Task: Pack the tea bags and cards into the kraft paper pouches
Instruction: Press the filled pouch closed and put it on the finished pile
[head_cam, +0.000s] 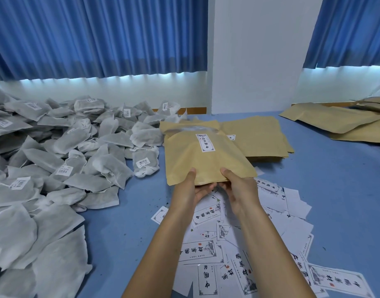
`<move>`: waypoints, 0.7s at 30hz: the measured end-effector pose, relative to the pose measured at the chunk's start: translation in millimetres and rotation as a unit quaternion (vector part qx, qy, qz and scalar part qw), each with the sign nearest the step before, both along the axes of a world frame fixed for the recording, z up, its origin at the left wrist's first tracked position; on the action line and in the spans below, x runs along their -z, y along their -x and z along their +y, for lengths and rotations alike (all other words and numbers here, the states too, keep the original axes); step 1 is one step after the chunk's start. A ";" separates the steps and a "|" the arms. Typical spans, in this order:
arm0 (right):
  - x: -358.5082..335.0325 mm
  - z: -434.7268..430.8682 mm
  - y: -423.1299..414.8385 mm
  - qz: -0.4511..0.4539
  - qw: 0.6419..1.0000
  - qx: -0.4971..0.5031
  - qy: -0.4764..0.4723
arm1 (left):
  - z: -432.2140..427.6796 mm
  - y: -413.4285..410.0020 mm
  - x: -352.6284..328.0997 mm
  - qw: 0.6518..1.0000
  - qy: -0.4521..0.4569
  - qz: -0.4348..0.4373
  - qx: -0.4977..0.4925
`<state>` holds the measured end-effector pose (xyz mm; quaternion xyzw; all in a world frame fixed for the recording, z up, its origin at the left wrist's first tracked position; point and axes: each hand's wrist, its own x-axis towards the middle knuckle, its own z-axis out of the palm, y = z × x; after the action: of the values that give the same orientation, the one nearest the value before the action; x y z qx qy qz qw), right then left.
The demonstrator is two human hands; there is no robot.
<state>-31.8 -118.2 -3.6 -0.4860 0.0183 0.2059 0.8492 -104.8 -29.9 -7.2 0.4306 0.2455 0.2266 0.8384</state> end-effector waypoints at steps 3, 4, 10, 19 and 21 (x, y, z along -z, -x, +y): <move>-1.2 -1.4 0.6 0.014 0.999 -0.036 -0.027 | 2.3 -2.6 2.9 1.000 0.012 -0.007 -0.016; -1.7 -1.6 -0.1 0.021 0.999 -0.031 -0.029 | 3.5 -2.9 3.5 0.999 0.023 -0.014 -0.027; -1.6 -2.1 -3.7 0.021 1.000 0.010 -0.011 | 1.7 -0.3 -4.0 0.968 0.222 -0.068 0.099; -1.6 -5.9 -9.8 0.073 0.997 0.018 -0.030 | 10.9 -3.3 0.0 0.970 0.222 -0.074 0.064; -0.7 -6.6 -11.3 0.058 0.997 0.039 -0.008 | 7.6 -4.0 1.1 0.971 0.215 -0.070 0.074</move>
<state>-20.5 -124.8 -2.9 -0.4656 0.0854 0.2007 0.8577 -100.8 -22.3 -8.3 0.2404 0.1967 0.1350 0.9409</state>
